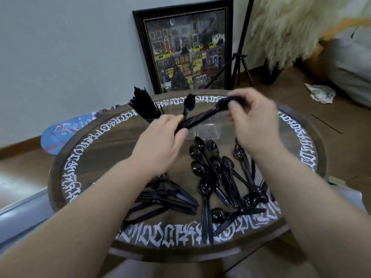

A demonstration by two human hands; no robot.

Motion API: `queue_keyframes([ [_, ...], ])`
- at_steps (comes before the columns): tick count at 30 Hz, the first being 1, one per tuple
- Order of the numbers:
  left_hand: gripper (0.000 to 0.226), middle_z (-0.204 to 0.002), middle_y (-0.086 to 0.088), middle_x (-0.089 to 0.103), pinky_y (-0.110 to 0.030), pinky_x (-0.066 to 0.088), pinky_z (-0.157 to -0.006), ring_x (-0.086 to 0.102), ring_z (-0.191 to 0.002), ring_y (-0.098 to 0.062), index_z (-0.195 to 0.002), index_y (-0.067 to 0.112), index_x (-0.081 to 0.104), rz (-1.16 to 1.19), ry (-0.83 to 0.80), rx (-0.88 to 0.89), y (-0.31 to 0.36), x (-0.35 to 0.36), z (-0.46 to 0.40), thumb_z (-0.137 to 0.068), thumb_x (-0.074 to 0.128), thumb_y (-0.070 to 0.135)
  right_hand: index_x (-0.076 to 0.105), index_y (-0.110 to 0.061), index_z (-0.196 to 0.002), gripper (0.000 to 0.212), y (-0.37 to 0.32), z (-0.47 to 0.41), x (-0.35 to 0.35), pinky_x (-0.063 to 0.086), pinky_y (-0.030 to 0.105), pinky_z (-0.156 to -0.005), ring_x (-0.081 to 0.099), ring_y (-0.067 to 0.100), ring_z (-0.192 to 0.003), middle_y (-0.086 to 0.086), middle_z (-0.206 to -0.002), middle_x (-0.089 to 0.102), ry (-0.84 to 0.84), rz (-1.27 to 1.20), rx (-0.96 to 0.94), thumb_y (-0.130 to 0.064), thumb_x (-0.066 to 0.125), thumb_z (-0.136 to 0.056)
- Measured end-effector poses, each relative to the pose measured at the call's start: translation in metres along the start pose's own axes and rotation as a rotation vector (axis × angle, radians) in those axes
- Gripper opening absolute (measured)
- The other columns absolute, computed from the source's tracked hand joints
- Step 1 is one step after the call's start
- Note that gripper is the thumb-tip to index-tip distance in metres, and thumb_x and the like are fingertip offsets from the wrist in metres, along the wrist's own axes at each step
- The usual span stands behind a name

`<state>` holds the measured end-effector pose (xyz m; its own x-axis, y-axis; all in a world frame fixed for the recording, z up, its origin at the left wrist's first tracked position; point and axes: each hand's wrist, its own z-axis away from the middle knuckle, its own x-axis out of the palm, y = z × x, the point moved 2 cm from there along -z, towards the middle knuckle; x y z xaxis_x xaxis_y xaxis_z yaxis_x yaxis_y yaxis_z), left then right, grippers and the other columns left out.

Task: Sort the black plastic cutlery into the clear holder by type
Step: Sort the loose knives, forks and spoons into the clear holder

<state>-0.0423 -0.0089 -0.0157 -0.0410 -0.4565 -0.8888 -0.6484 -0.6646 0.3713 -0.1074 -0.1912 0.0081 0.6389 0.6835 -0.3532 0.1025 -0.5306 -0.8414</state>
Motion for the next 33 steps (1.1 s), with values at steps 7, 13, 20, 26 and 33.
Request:
queue_keyframes([
  [7,0.049,-0.135,-0.014,0.052,-0.048,0.048,-0.091,0.044,-0.123,-0.035,-0.13,0.0,0.051,-0.394,-0.001,0.137,-0.034,0.024,-0.032,-0.083,0.062,0.012,0.064,-0.015,-0.113,0.023,-0.029,-0.082,0.021,0.044,0.023,-0.088,0.06,0.016,-0.099,-0.003,-0.103,0.064,-0.066,0.396,-0.244,-0.012,0.049,-0.096],
  [13,0.05,-0.125,-0.008,0.059,-0.042,0.049,-0.076,0.05,-0.115,-0.034,-0.121,0.004,0.056,-0.448,0.043,0.15,-0.048,0.039,-0.032,-0.074,0.069,0.012,0.061,-0.017,-0.118,0.025,0.007,-0.09,0.065,0.046,0.033,-0.088,0.058,0.025,-0.104,0.005,-0.113,0.066,-0.346,0.614,-0.196,-0.014,0.048,-0.097],
  [20,0.061,-0.139,-0.01,0.05,-0.043,0.049,-0.084,0.048,-0.121,-0.033,-0.134,0.003,0.049,-0.415,-0.002,0.16,-0.058,0.046,-0.028,-0.077,0.068,0.013,0.064,-0.017,-0.113,0.022,0.011,-0.103,0.071,0.047,0.031,-0.086,0.057,0.018,-0.095,0.001,-0.109,0.062,-0.388,0.543,-0.114,-0.012,0.051,-0.095],
  [26,0.062,-0.141,-0.011,0.049,-0.044,0.049,-0.086,0.047,-0.123,-0.033,-0.135,0.002,0.047,-0.386,0.016,0.176,-0.064,0.049,-0.028,-0.078,0.068,0.014,0.063,-0.015,-0.11,0.024,0.01,-0.129,0.051,0.039,0.024,-0.071,0.051,0.017,-0.077,0.003,-0.101,0.061,-0.273,0.569,-0.108,-0.011,0.046,-0.094],
  [33,0.062,-0.141,-0.01,0.048,-0.043,0.048,-0.089,0.043,-0.125,-0.03,-0.136,0.003,0.046,-0.379,0.051,0.196,-0.067,0.05,-0.026,-0.079,0.067,0.015,0.063,-0.015,-0.115,0.024,0.011,-0.117,0.064,0.036,0.022,-0.08,0.053,0.017,-0.09,0.006,-0.114,0.064,-0.316,0.645,-0.183,-0.013,0.047,-0.096],
])
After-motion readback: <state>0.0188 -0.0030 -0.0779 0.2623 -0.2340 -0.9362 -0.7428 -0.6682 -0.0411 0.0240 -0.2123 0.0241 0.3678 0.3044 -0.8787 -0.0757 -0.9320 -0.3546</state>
